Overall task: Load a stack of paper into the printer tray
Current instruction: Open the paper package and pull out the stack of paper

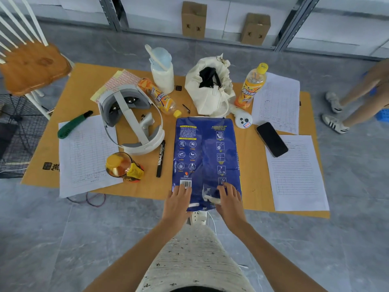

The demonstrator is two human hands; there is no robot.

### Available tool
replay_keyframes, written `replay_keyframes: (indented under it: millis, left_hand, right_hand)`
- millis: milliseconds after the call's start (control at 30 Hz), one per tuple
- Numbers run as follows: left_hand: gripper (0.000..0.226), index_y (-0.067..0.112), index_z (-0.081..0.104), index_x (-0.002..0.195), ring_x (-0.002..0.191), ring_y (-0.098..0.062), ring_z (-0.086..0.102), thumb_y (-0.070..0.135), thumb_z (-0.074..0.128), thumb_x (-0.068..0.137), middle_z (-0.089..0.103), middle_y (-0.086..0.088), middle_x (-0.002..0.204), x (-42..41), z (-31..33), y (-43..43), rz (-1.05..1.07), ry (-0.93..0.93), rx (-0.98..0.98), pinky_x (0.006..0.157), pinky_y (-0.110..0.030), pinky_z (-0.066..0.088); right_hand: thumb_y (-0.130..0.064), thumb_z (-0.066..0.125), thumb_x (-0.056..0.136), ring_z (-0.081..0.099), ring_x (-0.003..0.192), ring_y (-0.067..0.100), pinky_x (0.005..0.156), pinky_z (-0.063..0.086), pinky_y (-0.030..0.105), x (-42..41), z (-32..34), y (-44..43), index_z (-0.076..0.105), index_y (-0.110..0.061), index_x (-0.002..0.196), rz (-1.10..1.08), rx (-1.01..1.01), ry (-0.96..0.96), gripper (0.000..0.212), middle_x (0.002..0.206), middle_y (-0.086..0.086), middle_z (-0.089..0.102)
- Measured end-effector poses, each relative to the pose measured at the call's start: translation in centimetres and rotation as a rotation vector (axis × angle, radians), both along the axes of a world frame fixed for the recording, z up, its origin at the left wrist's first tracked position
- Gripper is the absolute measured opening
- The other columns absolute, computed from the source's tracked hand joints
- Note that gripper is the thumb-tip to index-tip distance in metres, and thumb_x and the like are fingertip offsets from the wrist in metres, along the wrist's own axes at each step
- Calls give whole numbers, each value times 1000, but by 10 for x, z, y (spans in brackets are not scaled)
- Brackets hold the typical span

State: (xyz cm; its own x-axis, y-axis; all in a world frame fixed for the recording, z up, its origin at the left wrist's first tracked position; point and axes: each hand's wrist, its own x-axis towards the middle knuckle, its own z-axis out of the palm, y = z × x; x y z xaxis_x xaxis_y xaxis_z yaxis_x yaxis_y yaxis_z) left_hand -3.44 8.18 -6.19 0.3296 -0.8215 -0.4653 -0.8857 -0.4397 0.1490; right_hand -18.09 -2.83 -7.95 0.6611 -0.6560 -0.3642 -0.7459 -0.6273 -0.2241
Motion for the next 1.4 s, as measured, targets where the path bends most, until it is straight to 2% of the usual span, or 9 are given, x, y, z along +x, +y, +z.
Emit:
replay_keyframes:
  millis: [200, 433, 567, 700, 800, 933, 1067, 1200, 1400]
  left_hand:
    - [73, 13, 28, 133, 119, -30, 41, 33, 71, 77, 42, -12, 133, -8, -11, -13, -43, -97, 100, 97, -41, 39]
    - [56, 16, 35, 129, 123, -27, 41, 34, 62, 84, 40, -8, 136, -4, -11, -6, -37, 11, 2, 99, -39, 39]
    - [35, 19, 51, 121, 116, -20, 51, 27, 56, 87, 53, 1, 125, 3, -8, 6, 70, 184, -210, 91, -32, 45]
    - [14, 10, 62, 100, 76, -16, 62, 10, 54, 89, 66, -4, 91, 17, -8, 22, 333, 246, -446, 58, -26, 51]
    - [24, 6, 49, 71, 52, -17, 42, 12, 46, 94, 48, -4, 59, 34, -3, 26, 722, 317, -478, 46, -27, 30]
    - [29, 3, 46, 66, 63, -25, 47, 17, 47, 92, 48, -8, 62, 59, -25, 27, 1128, 444, -462, 52, -32, 32]
    - [28, 7, 49, 102, 79, -27, 55, 21, 64, 83, 56, -3, 88, 65, -18, 9, 1233, 371, -430, 63, -34, 40]
    - [19, 16, 49, 90, 69, -25, 45, 6, 60, 78, 48, -3, 80, 65, -11, -4, 984, 130, -427, 53, -33, 36]
    - [43, 20, 61, 69, 67, -13, 58, 6, 84, 36, 62, 4, 72, 48, -13, -12, -169, 22, -302, 47, -23, 49]
  right_hand:
    - [-16, 58, 87, 58, 97, 20, 76, 52, 28, -8, 12, -14, 49, -11, 112, -136, 111, -199, 27, 112, 5, 58]
    - [-10, 43, 93, 57, 64, 25, 46, 38, 27, -34, 17, -43, 47, -8, 118, -582, 87, -344, 26, 85, 11, 64]
    - [-24, 46, 96, 44, 50, 20, 44, 29, 28, -51, 15, -62, 52, -12, 82, -680, 65, -285, 20, 56, 4, 47]
    - [-36, 51, 92, 43, 51, 19, 44, 27, 26, -59, 13, -77, 42, -21, 58, -763, 97, -211, 38, 52, -2, 43]
    - [-41, 51, 90, 52, 62, 24, 48, 31, 27, -57, 15, -82, 49, -15, 76, -785, 134, -162, 30, 63, -1, 50]
    - [-26, 61, 85, 54, 59, 29, 47, 36, 31, -46, 15, -85, 44, -2, 96, -992, 199, -301, 31, 74, 13, 58]
    - [-4, 55, 87, 57, 43, 19, 43, 50, 23, -32, 21, -79, 44, -3, 83, -1063, 323, -452, 12, 64, 17, 62]
    - [2, 57, 81, 55, 70, 27, 53, 40, 23, -26, 14, -67, 52, -4, 80, -881, 273, -473, 8, 73, 7, 58]
    - [0, 61, 83, 56, 93, 21, 70, 56, 32, -34, -1, -47, 55, -8, 103, -192, 102, -291, 23, 109, 6, 52]
